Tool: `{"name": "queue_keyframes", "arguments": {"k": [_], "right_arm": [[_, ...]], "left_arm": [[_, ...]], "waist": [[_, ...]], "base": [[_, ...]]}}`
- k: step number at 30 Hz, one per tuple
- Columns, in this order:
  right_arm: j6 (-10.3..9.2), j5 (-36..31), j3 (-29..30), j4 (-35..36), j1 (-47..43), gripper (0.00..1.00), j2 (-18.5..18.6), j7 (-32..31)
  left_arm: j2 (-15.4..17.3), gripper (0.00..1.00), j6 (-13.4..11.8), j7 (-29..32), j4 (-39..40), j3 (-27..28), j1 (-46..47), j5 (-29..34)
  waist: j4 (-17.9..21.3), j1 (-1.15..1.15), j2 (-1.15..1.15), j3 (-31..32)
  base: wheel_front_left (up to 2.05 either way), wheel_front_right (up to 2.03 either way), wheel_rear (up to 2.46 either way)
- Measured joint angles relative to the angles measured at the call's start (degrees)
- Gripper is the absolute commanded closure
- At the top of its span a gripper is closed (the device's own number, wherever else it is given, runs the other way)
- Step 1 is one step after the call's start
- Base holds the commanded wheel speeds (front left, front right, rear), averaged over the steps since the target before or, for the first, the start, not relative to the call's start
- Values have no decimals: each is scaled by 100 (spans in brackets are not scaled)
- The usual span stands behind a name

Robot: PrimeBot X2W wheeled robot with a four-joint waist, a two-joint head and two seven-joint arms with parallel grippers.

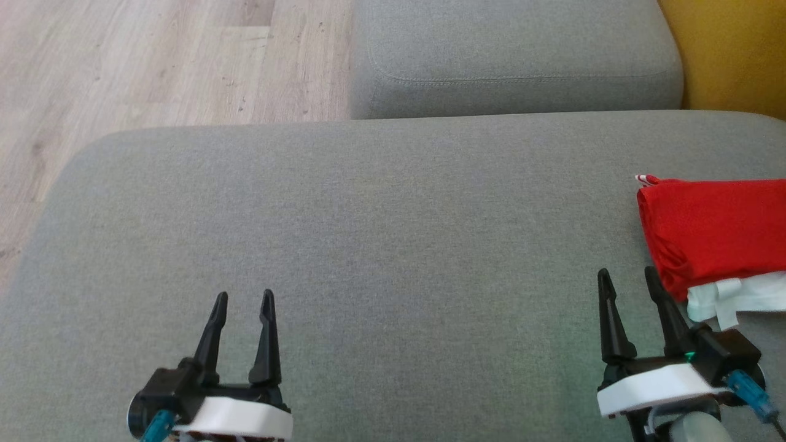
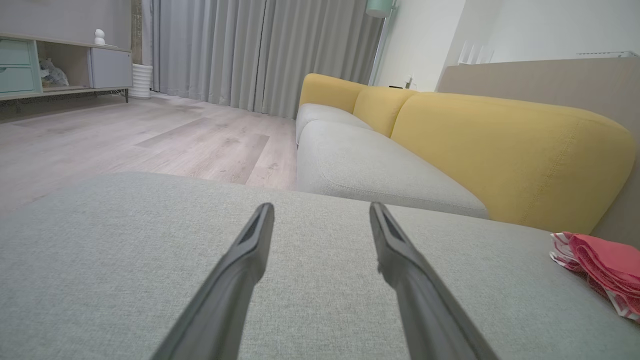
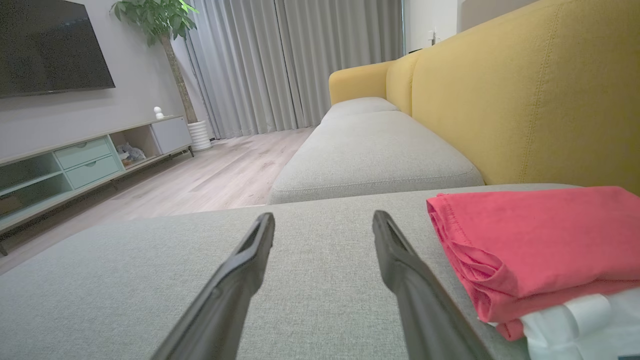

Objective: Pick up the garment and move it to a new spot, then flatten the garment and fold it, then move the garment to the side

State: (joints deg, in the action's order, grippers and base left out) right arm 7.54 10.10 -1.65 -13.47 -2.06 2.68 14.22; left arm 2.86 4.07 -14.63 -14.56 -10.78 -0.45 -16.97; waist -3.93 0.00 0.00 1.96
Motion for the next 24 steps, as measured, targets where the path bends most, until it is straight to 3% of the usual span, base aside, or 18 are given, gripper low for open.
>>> {"name": "queue_keyframes", "arguments": {"k": [24], "right_arm": [[-1, 108, -140, 2, 1, 0, 0, 0]], "left_arm": [[0, 0, -1, 0, 143, 129, -4, -508]], "waist": [[22, 0, 0, 2]], "base": [[0, 0, 0]]}}
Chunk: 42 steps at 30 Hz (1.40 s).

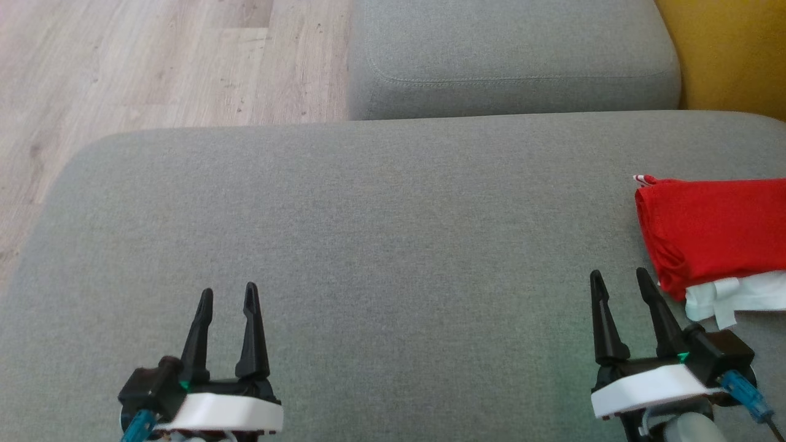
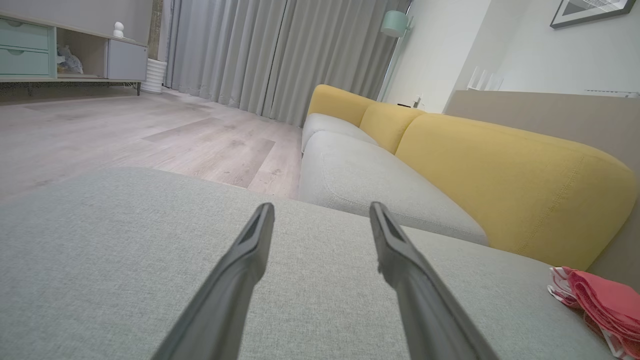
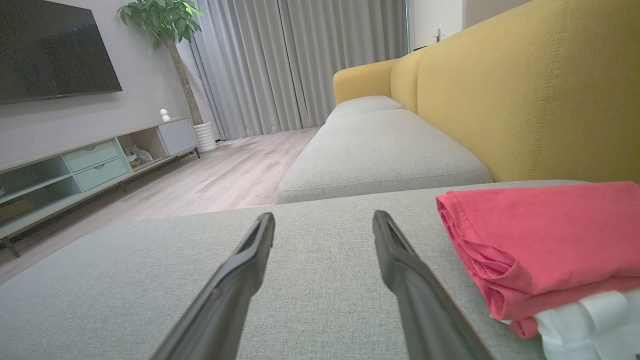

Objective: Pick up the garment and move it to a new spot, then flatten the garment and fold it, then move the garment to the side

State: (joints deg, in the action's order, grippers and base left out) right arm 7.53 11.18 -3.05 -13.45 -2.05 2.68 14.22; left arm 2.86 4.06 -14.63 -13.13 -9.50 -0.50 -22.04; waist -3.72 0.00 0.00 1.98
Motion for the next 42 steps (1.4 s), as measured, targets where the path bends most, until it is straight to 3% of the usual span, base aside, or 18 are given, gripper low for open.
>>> {"name": "queue_keyframes", "arguments": {"k": [7, 8, 15, 42], "right_arm": [[1, -1, -1, -2, 0, 0, 0, 0], [0, -1, -1, -3, 0, 100, 0, 0], [1, 90, -15, -500, -258, 100, -8, -22], [1, 1890, 142, -467, -196, 100, -7, -416]], "left_arm": [[0, 0, 38, 0, 7, 1, -2, -44], [0, 100, 60, 0, 7, -1, -2, -68], [0, 100, 56, 46, -504, -2, -293, -148], [1, 100, 101, 461, -472, 227, -204, -1660]], "waist": [[12, 0, 0, 11], [14, 0, 0, 13], [23, 0, 0, 9], [100, 0, 0, -40]], "base": [[0, 0, 0], [0, 0, 0], [0, 0, 0], [0, 0, 0]]}}
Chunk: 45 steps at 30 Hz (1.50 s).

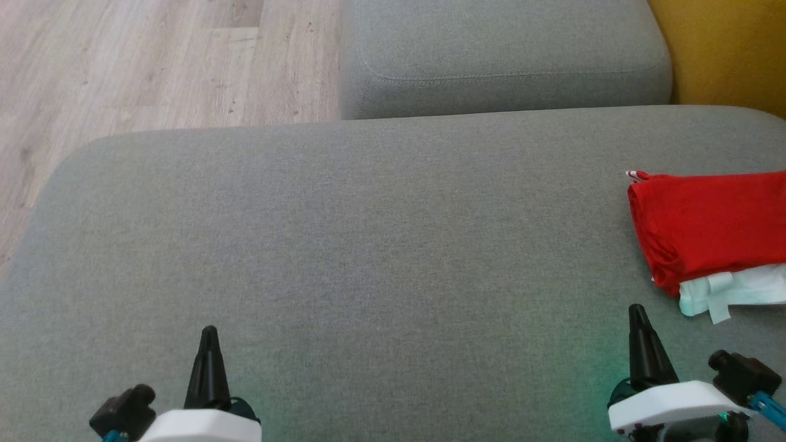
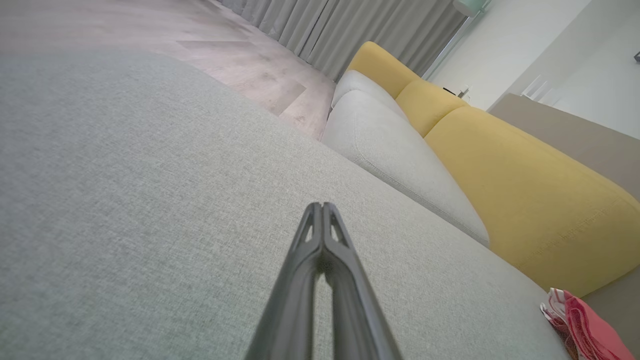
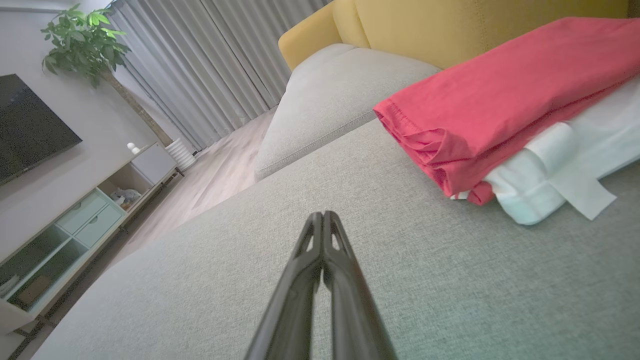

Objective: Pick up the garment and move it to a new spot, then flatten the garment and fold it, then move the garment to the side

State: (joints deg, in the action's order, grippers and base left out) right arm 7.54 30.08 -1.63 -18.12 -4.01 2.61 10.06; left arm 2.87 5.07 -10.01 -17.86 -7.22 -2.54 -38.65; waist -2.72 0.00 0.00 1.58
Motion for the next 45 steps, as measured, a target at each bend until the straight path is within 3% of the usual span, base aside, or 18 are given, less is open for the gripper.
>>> {"name": "queue_keyframes", "arguments": {"k": [45], "right_arm": [[-1, 2869, 353, 79, 342, 100, 5, -682]], "left_arm": [[-1, 100, 82, 735, 88, 532, 257, -2439]], "waist": [[125, 0, 0, -81]], "base": [[0, 0, 0]]}}
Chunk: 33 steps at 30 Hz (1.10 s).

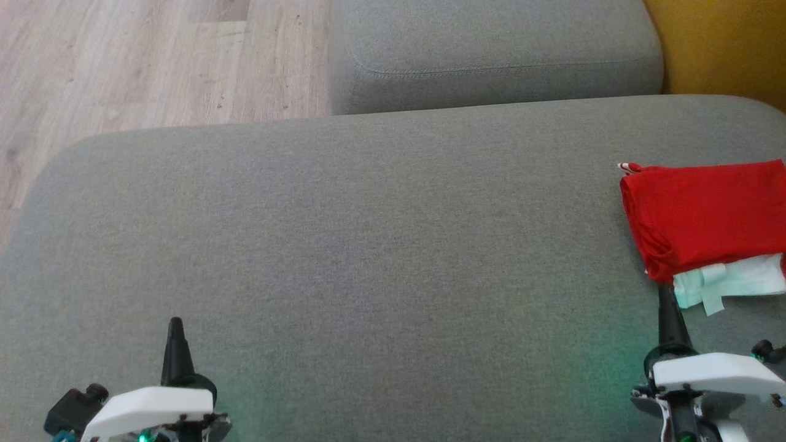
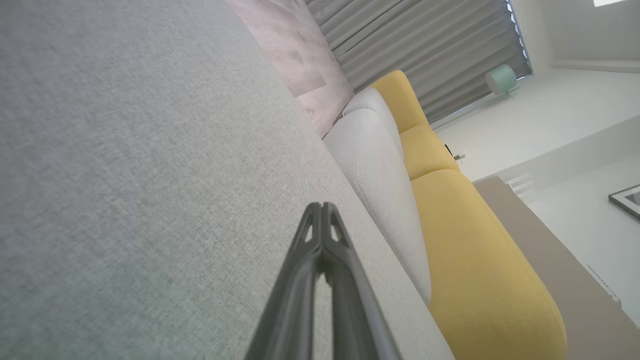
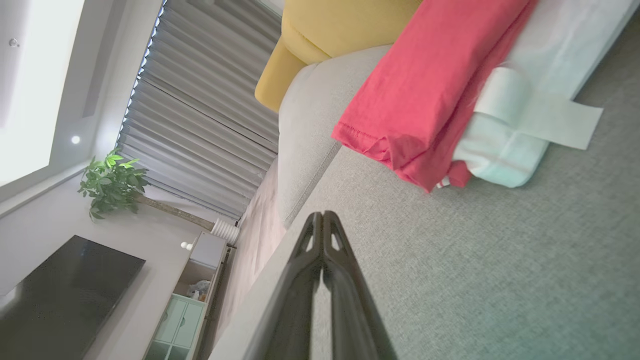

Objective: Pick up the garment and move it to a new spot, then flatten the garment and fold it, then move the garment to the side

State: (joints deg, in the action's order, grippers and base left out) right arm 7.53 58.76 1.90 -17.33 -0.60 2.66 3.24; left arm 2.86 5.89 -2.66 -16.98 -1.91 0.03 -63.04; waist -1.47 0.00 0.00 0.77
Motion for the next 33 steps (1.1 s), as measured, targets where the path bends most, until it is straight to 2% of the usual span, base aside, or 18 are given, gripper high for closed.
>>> {"name": "queue_keyframes", "arguments": {"k": [33], "right_arm": [[0, 2117, 275, 58, 170, 100, 2, -544]], "left_arm": [[-2, 100, 68, 547, 56, 381, 205, -1820]], "waist": [[94, 0, 0, -60]], "base": [[0, 0, 0]]}}
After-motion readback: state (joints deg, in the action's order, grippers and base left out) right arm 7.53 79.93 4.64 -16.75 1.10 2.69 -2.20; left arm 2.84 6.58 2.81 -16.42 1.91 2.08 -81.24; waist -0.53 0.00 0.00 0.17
